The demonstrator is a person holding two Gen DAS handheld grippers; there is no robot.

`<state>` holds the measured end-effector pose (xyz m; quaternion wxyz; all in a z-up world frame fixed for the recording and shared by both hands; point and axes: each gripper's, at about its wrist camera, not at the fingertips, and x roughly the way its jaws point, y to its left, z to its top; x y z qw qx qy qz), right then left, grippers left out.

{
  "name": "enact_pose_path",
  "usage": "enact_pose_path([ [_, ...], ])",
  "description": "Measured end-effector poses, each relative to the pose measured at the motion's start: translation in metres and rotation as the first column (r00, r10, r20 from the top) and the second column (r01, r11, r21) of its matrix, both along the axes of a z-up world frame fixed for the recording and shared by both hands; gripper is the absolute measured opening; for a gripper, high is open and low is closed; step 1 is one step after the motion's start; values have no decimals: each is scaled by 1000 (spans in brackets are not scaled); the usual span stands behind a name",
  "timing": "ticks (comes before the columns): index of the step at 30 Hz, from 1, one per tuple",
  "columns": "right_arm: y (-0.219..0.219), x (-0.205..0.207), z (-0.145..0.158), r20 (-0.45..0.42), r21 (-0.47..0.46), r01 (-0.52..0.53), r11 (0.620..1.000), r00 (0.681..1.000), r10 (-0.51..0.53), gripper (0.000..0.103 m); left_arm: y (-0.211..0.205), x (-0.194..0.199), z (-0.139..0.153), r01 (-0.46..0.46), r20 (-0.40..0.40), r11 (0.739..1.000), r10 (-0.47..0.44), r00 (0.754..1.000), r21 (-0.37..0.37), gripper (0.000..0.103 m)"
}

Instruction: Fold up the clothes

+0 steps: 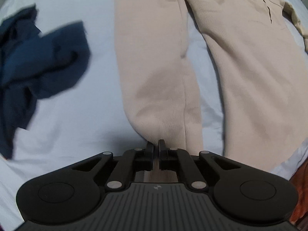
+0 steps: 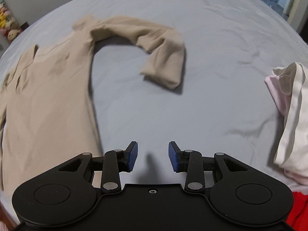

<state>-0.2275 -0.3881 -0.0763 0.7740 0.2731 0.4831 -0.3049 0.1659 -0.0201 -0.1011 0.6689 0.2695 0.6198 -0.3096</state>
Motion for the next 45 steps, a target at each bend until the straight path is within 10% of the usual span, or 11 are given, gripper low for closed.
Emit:
enact_pose_path([
  [12, -21, 23, -11, 0, 17, 32, 999, 999, -32, 34, 55, 51, 69, -27, 185, 983, -7, 983, 181, 4],
  [22, -27, 12, -4, -17, 4, 18, 1000, 1000, -18, 35, 76, 108, 49, -205, 238, 951, 148, 960, 231, 16],
  [34, -71, 12, -15, 80, 77, 126, 989, 988, -132, 40, 42, 64, 97, -145, 379, 989, 149, 913, -40, 37],
  [39, -66, 51, -23, 31, -73, 27, 997, 999, -25, 41, -1, 47, 104, -37, 365, 994, 73, 928, -104, 41],
  [42, -73, 54, -25, 50, -73, 36, 997, 998, -33, 6, -32, 38, 102, 31, 357, 994, 8, 934, -102, 42],
  [45, -79, 54, -27, 12, -54, 34, 998, 999, -33, 5, -48, 40, 91, 49, 366, 997, -25, 930, -58, 42],
])
